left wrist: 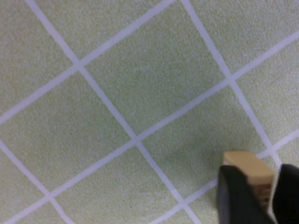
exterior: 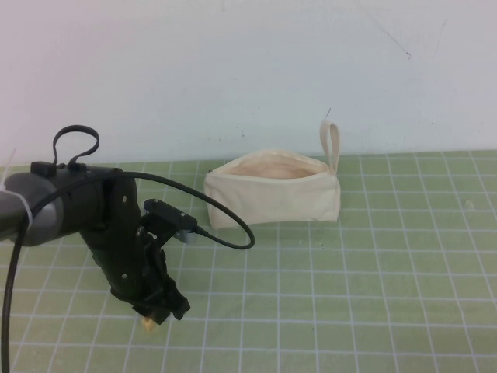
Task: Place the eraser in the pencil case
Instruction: Pick up the eraser from the table
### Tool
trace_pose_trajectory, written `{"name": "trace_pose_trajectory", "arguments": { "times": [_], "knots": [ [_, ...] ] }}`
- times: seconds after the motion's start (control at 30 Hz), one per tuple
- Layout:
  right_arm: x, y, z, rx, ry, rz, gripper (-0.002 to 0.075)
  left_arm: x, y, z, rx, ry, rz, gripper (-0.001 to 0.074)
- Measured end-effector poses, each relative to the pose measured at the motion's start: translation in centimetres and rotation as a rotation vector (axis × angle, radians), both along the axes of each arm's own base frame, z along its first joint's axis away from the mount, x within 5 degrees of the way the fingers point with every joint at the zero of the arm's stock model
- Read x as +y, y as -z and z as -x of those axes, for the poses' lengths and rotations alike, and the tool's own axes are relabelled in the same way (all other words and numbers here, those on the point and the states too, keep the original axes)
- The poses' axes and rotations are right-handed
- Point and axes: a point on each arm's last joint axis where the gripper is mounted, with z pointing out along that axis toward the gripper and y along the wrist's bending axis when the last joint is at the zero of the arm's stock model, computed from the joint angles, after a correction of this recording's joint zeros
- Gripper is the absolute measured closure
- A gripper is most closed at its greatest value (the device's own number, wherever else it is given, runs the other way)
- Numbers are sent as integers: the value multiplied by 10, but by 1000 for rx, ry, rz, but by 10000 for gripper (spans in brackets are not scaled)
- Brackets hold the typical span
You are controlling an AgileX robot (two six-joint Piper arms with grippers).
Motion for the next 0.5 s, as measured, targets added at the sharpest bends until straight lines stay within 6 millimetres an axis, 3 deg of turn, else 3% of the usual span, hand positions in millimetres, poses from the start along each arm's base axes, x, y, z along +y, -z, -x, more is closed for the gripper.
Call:
{"name": "trace_pose_trajectory", "arguments": {
  "times": [0.1, 0.5],
  "knots": [
    [0, 0, 0, 0, 0, 0, 727, 0, 0, 0, -1, 0, 0, 646],
    [0, 0, 0, 0, 0, 0, 727, 0, -1, -1, -6, 19, -2, 646]
  ]
}}
